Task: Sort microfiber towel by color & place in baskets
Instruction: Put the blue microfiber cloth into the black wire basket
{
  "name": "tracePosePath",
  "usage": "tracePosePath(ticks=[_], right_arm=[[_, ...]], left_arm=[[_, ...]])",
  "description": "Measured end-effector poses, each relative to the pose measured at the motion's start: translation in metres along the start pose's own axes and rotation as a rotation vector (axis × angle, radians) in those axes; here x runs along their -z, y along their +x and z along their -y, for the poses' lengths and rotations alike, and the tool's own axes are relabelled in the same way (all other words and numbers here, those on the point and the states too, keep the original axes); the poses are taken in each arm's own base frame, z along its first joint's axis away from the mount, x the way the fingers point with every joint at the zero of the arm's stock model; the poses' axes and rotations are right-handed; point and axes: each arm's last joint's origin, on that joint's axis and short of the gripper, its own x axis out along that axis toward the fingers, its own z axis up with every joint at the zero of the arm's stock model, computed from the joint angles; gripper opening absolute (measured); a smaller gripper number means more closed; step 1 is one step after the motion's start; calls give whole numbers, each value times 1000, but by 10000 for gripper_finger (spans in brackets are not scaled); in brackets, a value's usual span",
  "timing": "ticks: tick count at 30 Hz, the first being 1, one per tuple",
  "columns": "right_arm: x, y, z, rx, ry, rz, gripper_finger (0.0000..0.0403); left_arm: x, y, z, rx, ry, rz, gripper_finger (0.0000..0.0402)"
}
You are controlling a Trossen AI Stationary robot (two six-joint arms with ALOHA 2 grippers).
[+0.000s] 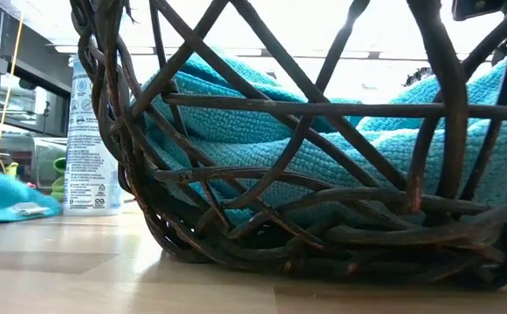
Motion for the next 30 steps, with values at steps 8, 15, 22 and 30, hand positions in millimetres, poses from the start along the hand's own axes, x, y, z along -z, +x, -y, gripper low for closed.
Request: tracePosePath(ticks=[8, 15, 22, 30], right_arm=[[0, -3, -6, -79, -46, -54, 309], [-2, -3, -10, -127, -82, -53, 309], [-6, -8, -12, -157, -15, 23, 309], [-23, -50, -19, -439, 79, 295, 309]], left_arm=[[7, -123, 2, 374, 269, -148, 4], [-16, -210, 20, 916, 434, 161, 1], [-97, -194, 74, 792, 542, 377, 1], [-169, -158, 152, 912, 819, 604, 0]])
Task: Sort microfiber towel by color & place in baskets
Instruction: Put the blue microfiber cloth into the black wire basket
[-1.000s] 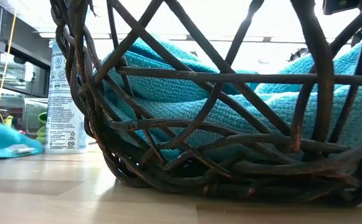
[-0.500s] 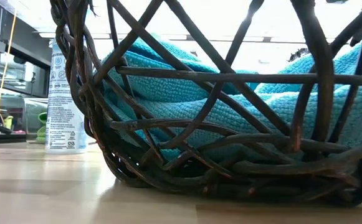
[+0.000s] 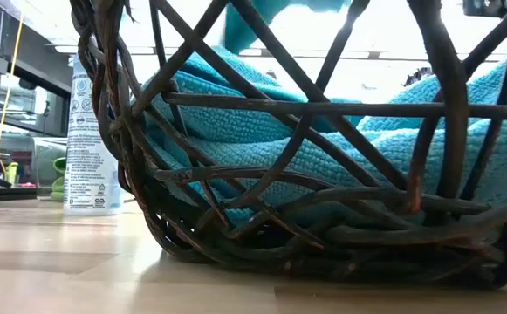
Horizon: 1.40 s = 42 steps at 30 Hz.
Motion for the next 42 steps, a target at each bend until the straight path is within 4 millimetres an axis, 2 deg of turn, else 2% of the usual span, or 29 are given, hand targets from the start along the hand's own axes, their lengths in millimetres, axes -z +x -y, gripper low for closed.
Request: tracePosePath(ticks=[4, 8, 12, 17, 23, 26, 30, 34, 38, 42], right_arm=[[-9, -22, -5, -62, 1, 147, 309], [-13, -37, -5, -68, -35, 242, 309], [-16, -44, -4, -63, -65, 286, 309], [-17, -45, -3, -36, -117, 316, 309], [-21, -44, -1, -12, -150, 333, 309], [-22, -44, 0, -6, -153, 336, 309], [-22, -44, 0, -2, -163, 333, 309], [-21, -44, 0, 0, -172, 327, 309], [-21, -44, 1, 1, -172, 326, 309], [-21, -44, 1, 1, -167, 326, 309]], left_arm=[[1, 26, -12, 31, 91, 31, 0], [18, 41, -29, -41, 143, -12, 0], [39, 56, -48, -129, 89, -43, 0], [40, 62, -54, -139, 20, -34, 1], [32, 57, -64, -162, -3, -20, 12], [26, 51, -70, -138, -76, -39, 24], [29, 46, -76, -48, -171, -178, 56], [27, 38, -68, 34, -184, -238, 99], [15, 22, -62, 68, -139, -211, 139], [-8, -6, -58, 81, -86, -122, 166]])
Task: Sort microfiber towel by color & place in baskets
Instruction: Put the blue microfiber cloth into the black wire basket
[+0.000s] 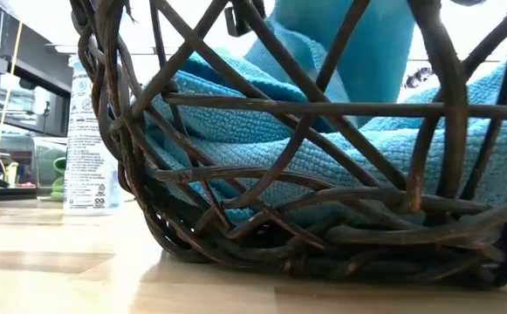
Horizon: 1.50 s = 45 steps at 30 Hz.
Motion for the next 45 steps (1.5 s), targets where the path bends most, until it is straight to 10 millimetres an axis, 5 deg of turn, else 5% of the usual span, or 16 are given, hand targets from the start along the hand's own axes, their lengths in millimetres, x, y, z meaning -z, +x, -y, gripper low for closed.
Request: tracePosePath(ticks=[6, 13, 17, 21, 28, 32, 39, 45], right_arm=[[-2, 0, 0, 16, 12, 45, 309], [-10, 2, 2, 33, 36, 101, 309], [-13, 8, 12, 142, 139, 151, 309], [-11, 26, 32, 315, 245, 126, 309], [-10, 79, 62, 428, 369, -7, 299], [-4, 103, 79, 541, 387, -28, 236], [0, 128, 100, 658, 425, 41, 20], [12, 151, 106, 611, 437, -65, 7]], left_arm=[[-12, -37, 17, -50, 58, 108, 174], [23, 10, 45, 23, 105, 10, 174], [26, 11, 45, 3, 110, 0, 174], [12, -16, 51, 9, 116, 65, 174], [-10, -108, 85, -59, 240, 356, 174], [-9, -151, 101, -143, 271, 498, 174], [6, -179, 113, -287, 242, 576, 174], [15, -177, 119, -346, 241, 567, 174]])
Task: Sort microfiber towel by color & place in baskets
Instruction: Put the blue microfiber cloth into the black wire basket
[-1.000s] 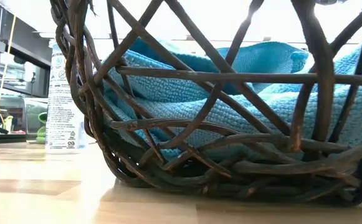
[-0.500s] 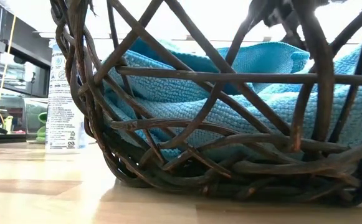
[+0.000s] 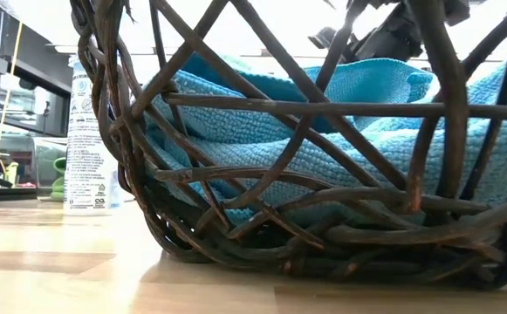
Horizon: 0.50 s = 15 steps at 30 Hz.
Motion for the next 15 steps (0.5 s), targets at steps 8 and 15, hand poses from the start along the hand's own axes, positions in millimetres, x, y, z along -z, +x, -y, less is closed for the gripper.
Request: tracePosePath(ticks=[8, 15], right_arm=[[16, -13, -20, -173, -26, -24, 2], [41, -22, -26, -219, -49, -100, 1]], left_arm=[[-4, -18, 0, -34, 22, 34, 174], [-13, -40, -6, -108, 53, 98, 174]])
